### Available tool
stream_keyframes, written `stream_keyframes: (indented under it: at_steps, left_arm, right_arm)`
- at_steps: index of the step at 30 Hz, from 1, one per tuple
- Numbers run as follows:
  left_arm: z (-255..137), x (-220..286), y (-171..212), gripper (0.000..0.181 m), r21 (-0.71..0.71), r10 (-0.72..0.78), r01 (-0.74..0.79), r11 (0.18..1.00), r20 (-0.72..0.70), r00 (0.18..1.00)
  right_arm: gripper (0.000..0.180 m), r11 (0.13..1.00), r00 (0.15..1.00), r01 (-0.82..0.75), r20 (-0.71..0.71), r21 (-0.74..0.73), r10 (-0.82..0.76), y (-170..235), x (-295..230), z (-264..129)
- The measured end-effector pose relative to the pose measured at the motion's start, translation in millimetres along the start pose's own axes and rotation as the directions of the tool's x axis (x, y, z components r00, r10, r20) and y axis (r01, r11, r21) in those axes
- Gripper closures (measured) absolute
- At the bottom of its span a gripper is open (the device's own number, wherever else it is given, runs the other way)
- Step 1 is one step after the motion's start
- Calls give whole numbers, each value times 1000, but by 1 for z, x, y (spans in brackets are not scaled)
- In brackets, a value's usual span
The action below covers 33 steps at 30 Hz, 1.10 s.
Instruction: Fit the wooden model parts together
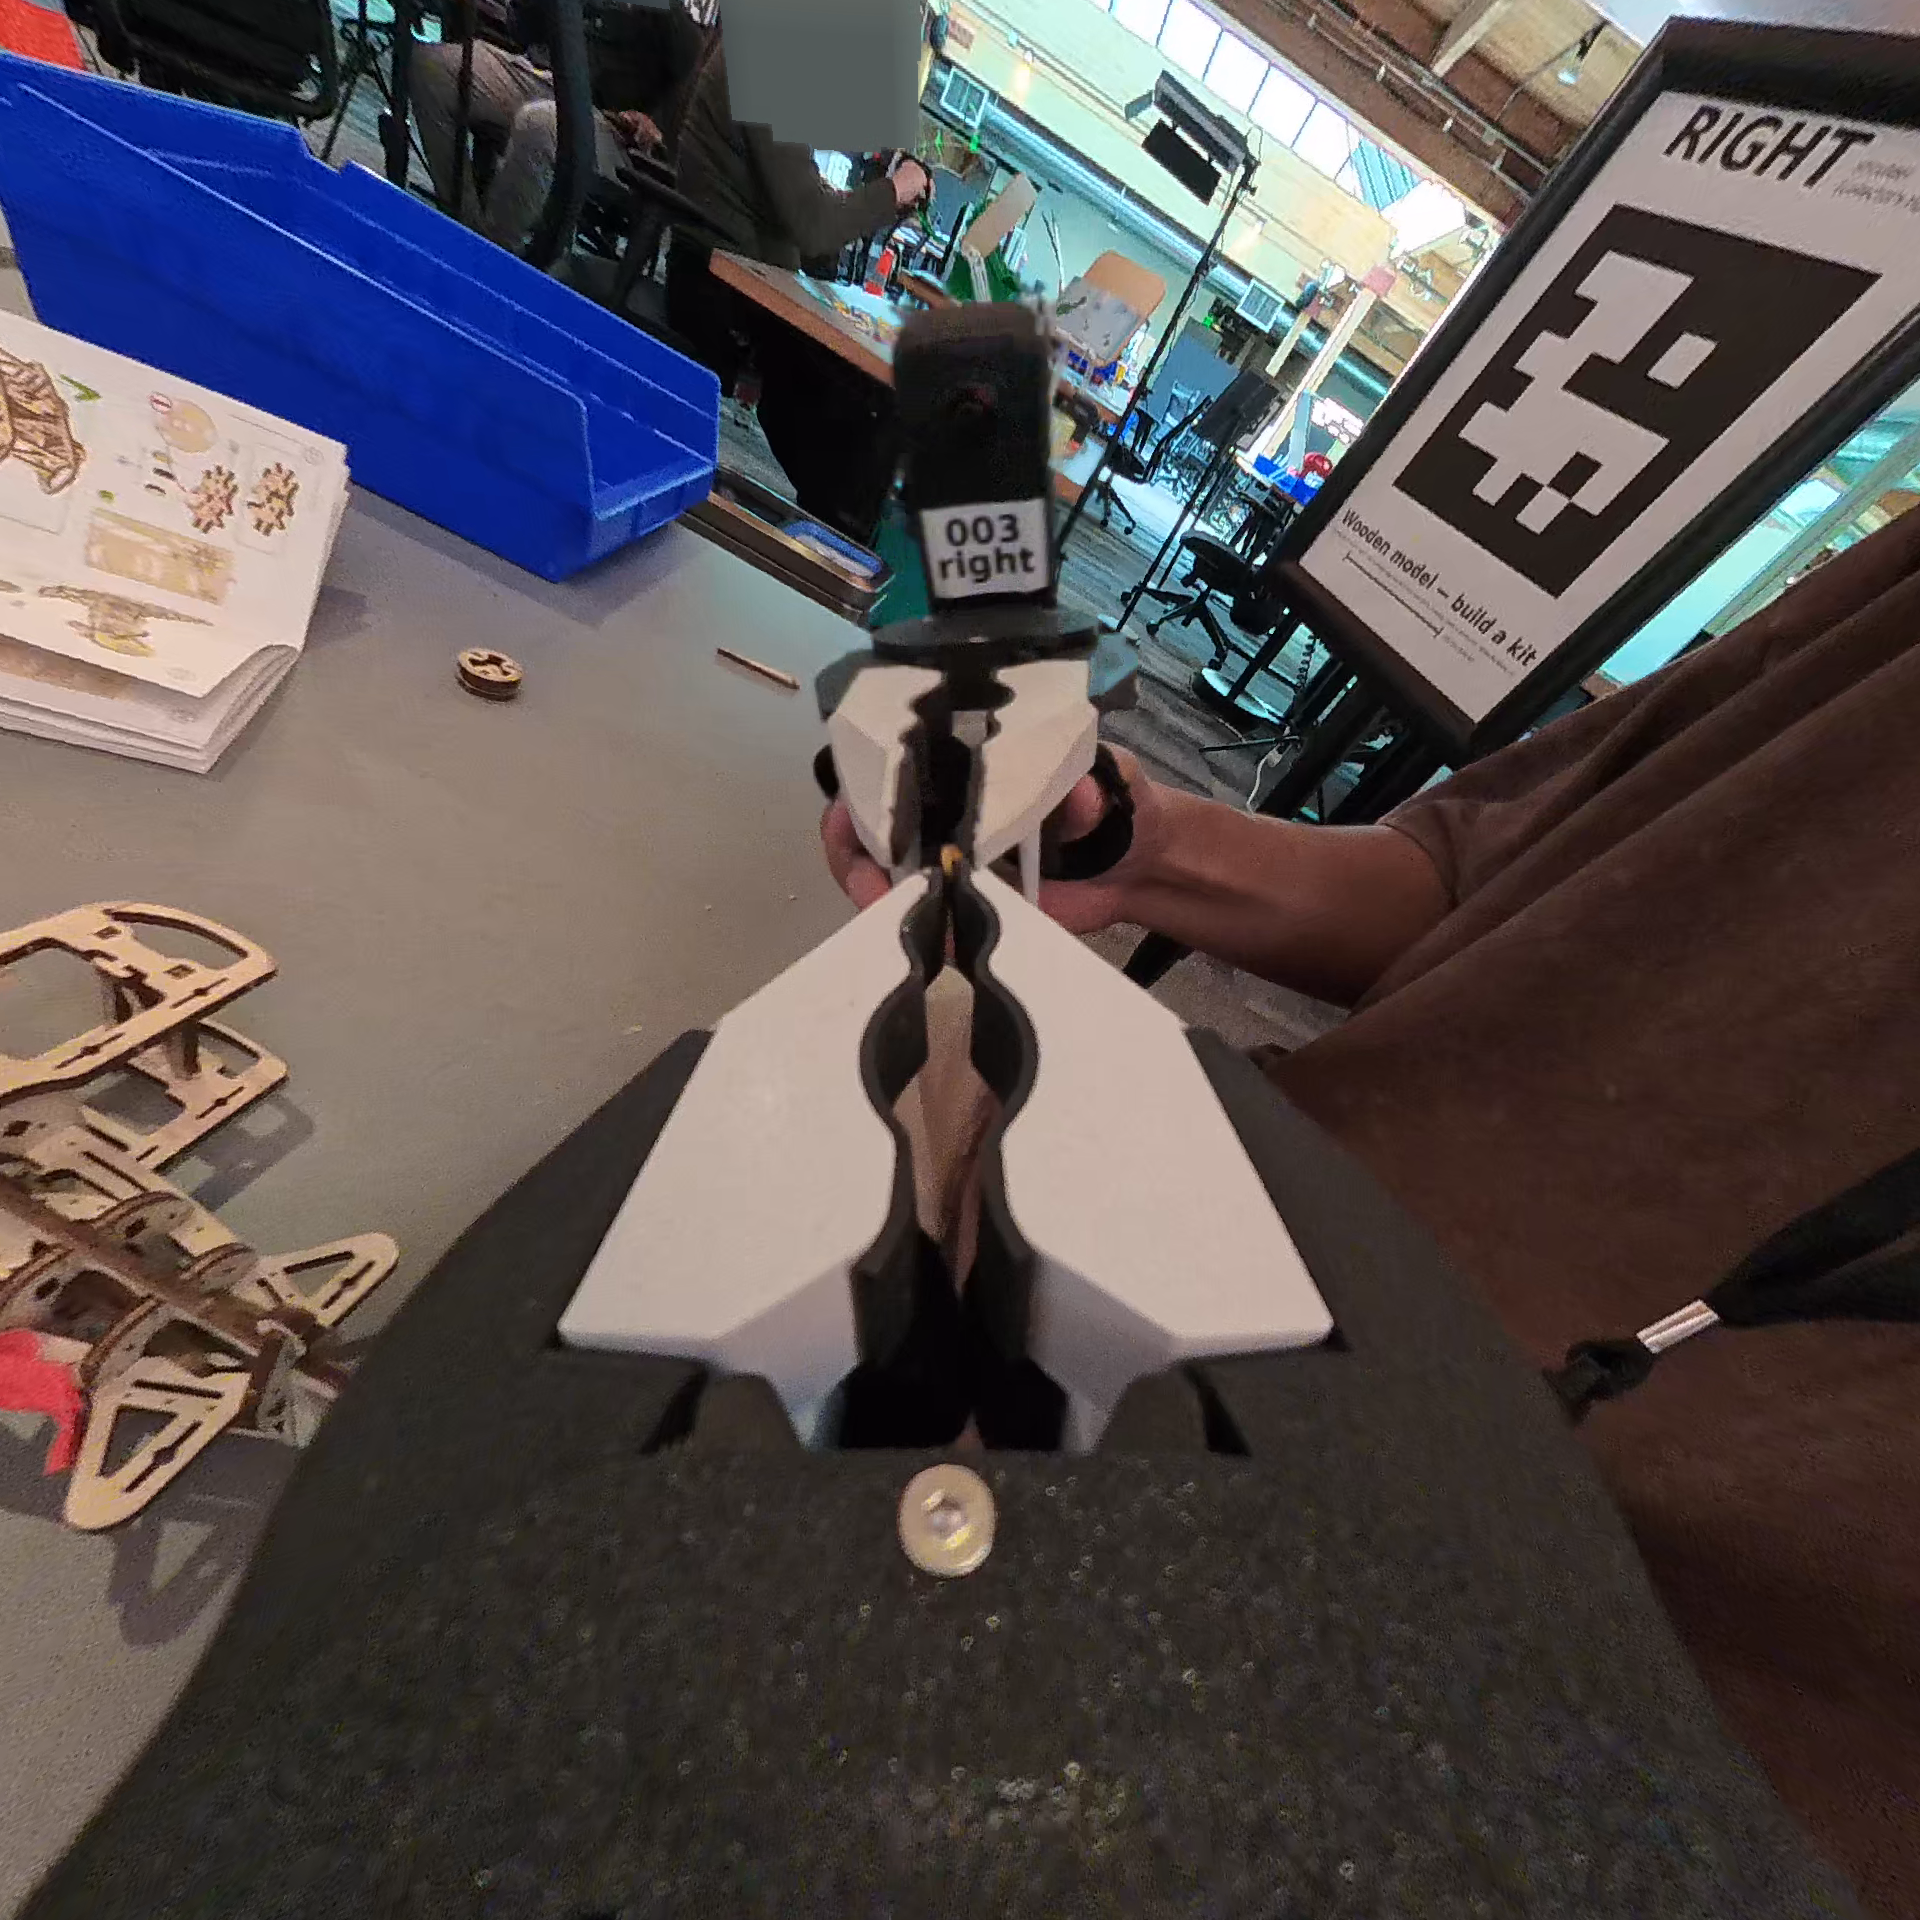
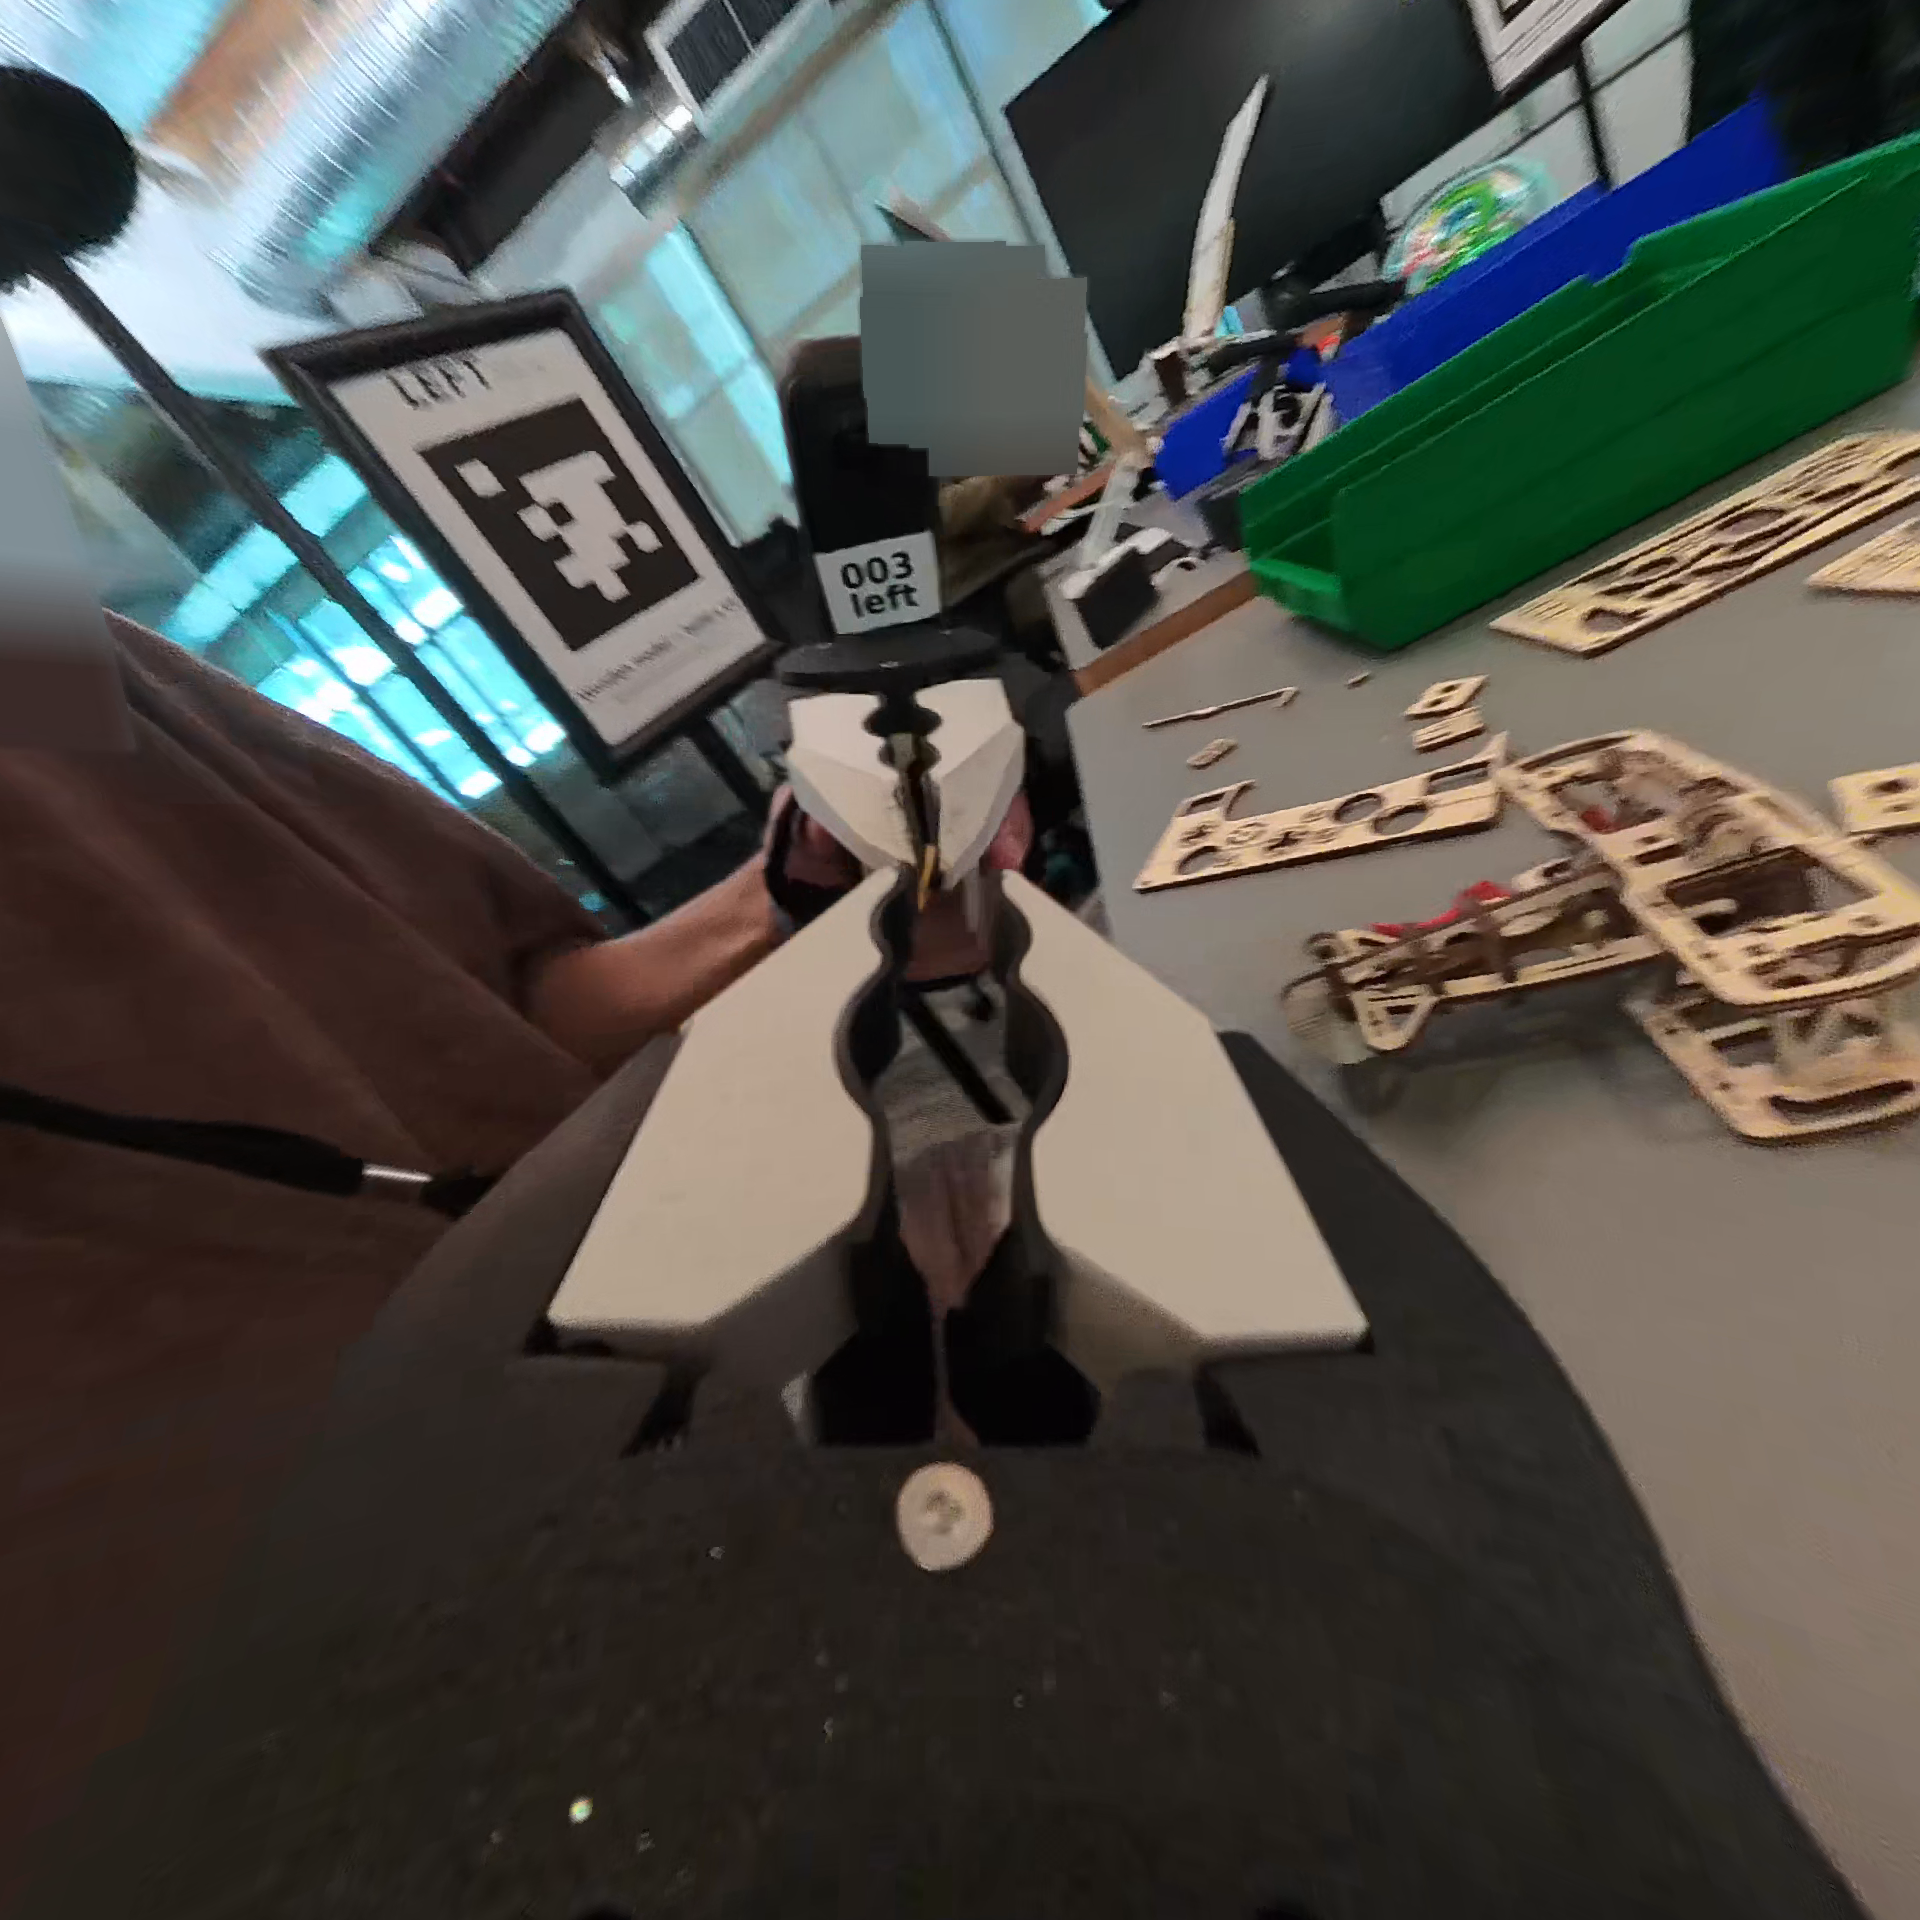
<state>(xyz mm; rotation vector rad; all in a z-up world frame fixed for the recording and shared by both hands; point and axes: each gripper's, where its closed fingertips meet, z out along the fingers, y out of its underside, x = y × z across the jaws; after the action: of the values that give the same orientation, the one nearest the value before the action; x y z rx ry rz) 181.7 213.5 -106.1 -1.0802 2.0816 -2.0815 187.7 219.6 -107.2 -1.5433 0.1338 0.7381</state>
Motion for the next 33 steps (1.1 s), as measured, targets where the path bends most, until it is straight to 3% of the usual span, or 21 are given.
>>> stream_keyframes:
  at_steps: [2, 6, 9, 13, 23, 29, 33]
  left_arm:
    - [-1, -1, -1, 181, 9, -4, 4, 1000, 1, 1000]
    - [0, 2, -3, 181, 19, -5, 5, 1000, -15, 1000]
    - [0, 6, -5, 181, 29, -1, 2, 1000, -32, 999]
    - [-1, 8, -7, 181, 45, -4, 6, 999, -48, 999]
    - [1, 13, -10, 181, 57, -9, 13, 998, -73, 997]
    - [-1, 22, -16, 181, 92, -14, 25, 995, -124, 992]
    - [0, 24, -16, 181, 96, -17, 30, 995, -138, 990]
  right_arm:
    - [170, 999, 998, 34, -49, -8, -35, -1, 3, -3]
    - [171, 1000, 1000, -9, -13, -19, 9, 3, -1, 0]
    - [180, 996, 993, -82, 91, 25, 80, -2, -13, 2]
    - [176, 976, 954, -200, 242, 83, 175, -12, -27, 1]
    - [171, 983, 972, -167, 178, 71, 153, -8, -18, 2]
    - [167, 968, 944, -222, 275, 114, 184, -17, -27, -2]
    - [170, 981, 955, -177, 256, 80, 151, -11, -30, 4]
